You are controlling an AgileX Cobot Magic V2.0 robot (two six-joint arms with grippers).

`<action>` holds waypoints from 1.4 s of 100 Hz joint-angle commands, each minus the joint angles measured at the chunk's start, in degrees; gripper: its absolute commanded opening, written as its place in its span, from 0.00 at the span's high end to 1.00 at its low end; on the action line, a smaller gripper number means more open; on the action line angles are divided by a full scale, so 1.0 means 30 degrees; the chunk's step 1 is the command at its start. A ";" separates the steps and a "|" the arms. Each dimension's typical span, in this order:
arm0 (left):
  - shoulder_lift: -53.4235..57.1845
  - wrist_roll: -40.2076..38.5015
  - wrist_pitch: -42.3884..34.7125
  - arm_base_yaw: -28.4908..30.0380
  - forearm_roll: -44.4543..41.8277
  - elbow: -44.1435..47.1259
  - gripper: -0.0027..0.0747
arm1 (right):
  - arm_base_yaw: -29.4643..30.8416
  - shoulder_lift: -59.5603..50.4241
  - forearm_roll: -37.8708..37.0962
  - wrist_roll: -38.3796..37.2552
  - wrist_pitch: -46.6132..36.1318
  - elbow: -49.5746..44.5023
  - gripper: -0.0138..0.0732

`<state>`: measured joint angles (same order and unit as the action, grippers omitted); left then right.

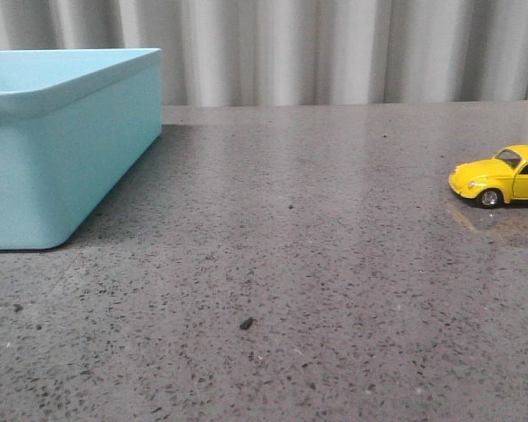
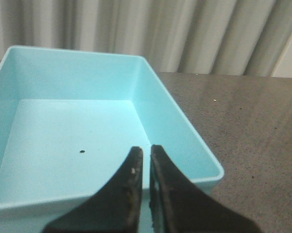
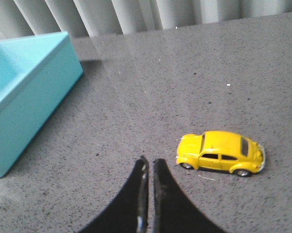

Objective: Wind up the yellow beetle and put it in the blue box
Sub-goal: 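Move the right gripper over the yellow toy beetle car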

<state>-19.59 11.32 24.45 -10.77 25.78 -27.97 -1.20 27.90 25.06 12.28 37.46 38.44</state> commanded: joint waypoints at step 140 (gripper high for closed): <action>-0.1259 0.0430 0.0157 -0.2227 -0.0529 -0.2012 0.63 | 0.0026 1.7102 -0.3839 -0.1271 0.9606 1.2570 0.90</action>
<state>-22.57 12.55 28.69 -16.92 23.38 -31.95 -1.20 79.92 13.16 8.22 69.32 74.20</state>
